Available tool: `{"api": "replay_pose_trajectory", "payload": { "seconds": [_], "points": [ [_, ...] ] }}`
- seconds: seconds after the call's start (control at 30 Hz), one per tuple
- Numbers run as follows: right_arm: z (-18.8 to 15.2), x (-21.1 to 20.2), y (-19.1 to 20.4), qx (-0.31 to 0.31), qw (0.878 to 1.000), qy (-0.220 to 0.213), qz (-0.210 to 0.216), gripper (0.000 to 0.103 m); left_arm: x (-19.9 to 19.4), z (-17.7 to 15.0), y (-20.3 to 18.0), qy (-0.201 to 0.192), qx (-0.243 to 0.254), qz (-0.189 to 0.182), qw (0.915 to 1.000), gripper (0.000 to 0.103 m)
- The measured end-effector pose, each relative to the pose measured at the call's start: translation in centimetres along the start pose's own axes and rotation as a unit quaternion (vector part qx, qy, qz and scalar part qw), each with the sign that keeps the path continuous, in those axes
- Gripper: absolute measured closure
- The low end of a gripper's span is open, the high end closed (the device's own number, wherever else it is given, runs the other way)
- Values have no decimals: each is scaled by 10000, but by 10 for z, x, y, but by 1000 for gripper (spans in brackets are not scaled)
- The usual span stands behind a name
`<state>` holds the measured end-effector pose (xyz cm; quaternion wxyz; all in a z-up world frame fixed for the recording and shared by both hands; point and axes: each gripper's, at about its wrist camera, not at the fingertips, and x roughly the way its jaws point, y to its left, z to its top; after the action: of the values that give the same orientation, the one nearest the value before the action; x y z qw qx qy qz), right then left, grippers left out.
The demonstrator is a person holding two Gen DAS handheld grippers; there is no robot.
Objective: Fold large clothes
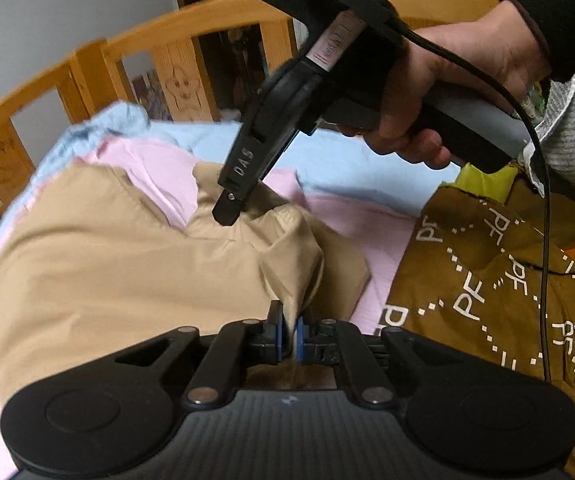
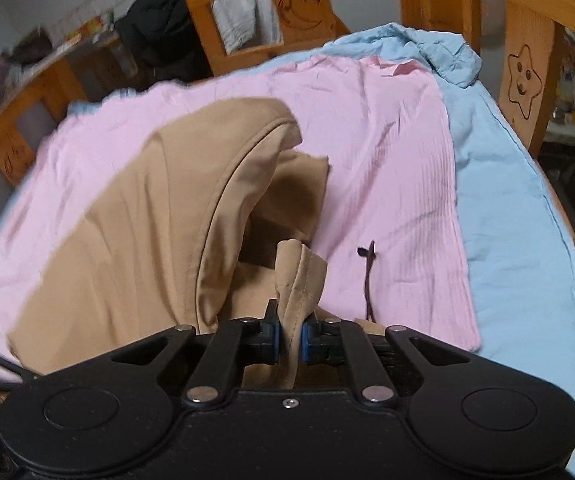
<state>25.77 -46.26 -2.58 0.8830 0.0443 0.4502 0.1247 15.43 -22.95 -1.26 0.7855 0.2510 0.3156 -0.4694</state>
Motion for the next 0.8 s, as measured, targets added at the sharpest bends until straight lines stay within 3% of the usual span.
{"api": "replay_pose_trajectory", "payload": {
  "seconds": [0.07,0.13,0.2,0.3,0.47,0.57,0.67,0.77,0.8],
  "points": [
    [-6,9,0,-180,9997,105,-102,94,0,2,4,54,-107,-228,9997,91],
    [-11,16,0,-305,9993,170,-155,93,-8,5,14,-8,-111,-635,9979,80],
    [-14,21,1,-552,9981,193,-183,93,-22,7,32,-187,-271,-1220,9920,70],
    [-19,25,2,-790,9965,181,-201,93,-48,4,69,-452,-964,-1685,9799,70],
    [-20,31,5,-1157,9923,235,-370,93,-87,-15,119,-741,-1322,-956,9838,70],
    [-16,29,8,-1412,9883,165,-546,93,-89,-35,143,-506,-1595,-623,9839,70],
    [-18,31,7,-1590,9856,235,-530,92,-68,-58,161,-106,-2158,-798,9731,71],
    [-9,22,-3,-1065,9934,220,-374,75,-54,-69,172,-39,-2453,-926,9650,72],
    [-4,15,-6,-963,9945,102,-402,63,-51,-71,173,-16,-2454,-959,9647,72]
  ]
}}
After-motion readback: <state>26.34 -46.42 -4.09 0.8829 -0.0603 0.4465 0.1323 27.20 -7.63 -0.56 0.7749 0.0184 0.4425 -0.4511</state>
